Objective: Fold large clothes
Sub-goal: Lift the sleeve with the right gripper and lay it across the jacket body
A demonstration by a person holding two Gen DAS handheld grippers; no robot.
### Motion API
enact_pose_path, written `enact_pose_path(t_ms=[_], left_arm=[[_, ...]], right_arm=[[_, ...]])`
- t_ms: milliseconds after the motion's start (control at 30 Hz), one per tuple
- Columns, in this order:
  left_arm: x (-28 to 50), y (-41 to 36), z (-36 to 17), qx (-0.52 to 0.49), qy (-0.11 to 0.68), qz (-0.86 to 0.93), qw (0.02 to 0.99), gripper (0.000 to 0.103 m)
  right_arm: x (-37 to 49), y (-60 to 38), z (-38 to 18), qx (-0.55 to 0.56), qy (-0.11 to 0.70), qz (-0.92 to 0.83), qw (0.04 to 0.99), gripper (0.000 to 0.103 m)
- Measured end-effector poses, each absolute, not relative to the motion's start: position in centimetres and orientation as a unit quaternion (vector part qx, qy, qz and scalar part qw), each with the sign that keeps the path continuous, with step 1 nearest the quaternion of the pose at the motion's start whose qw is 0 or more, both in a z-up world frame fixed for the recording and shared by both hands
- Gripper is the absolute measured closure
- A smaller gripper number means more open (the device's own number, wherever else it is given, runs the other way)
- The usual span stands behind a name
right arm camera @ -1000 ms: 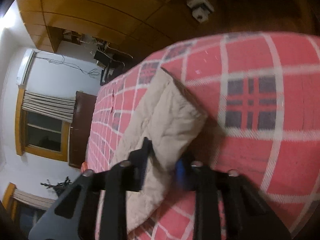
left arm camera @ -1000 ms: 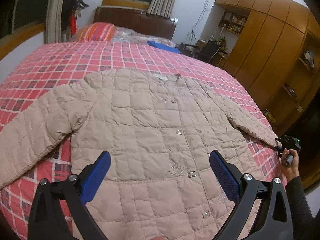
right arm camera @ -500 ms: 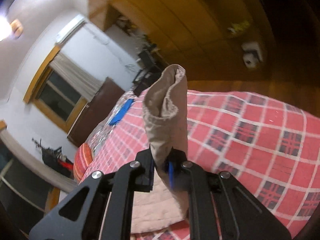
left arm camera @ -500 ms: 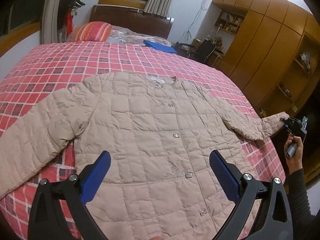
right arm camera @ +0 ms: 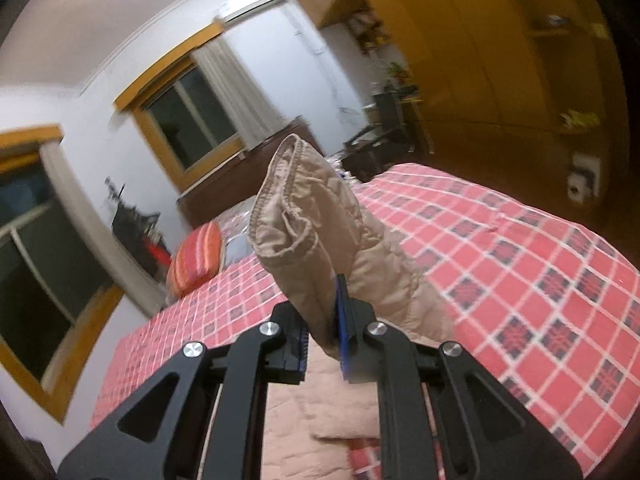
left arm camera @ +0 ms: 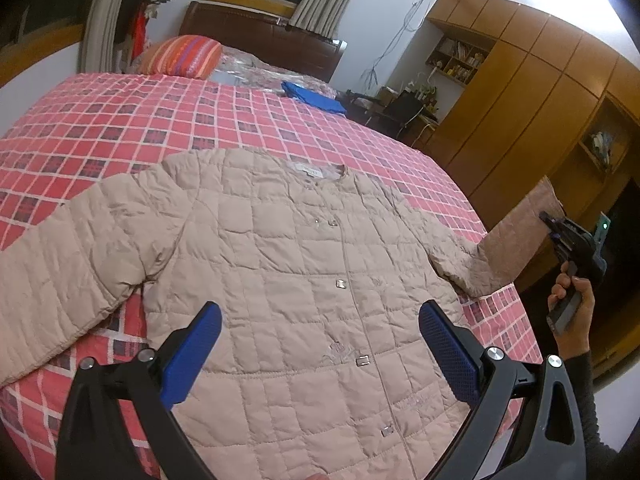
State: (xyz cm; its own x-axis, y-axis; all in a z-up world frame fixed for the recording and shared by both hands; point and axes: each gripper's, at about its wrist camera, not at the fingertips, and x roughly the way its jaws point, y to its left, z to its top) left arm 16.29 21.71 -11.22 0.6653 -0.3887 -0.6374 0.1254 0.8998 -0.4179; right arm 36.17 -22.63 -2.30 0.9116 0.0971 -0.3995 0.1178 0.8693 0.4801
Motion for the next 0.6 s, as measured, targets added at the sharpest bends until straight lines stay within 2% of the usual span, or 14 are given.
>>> enact_pose_path(t_ms=[267, 600], left_arm=[[17.6, 22.7, -11.0, -0.201, 0.379, -0.155, 0.890, 0.004], [23.0, 21.9, -12.5, -0.248, 0.406, -0.174, 0.862, 0.004]], right_arm=[[38.3, -12.9, -4.0, 0.181, 0.255, 0.062, 0.948, 0.091], [41.0, -0.7, -12.6, 0.104, 0.375, 0.125, 0.913, 0.089]])
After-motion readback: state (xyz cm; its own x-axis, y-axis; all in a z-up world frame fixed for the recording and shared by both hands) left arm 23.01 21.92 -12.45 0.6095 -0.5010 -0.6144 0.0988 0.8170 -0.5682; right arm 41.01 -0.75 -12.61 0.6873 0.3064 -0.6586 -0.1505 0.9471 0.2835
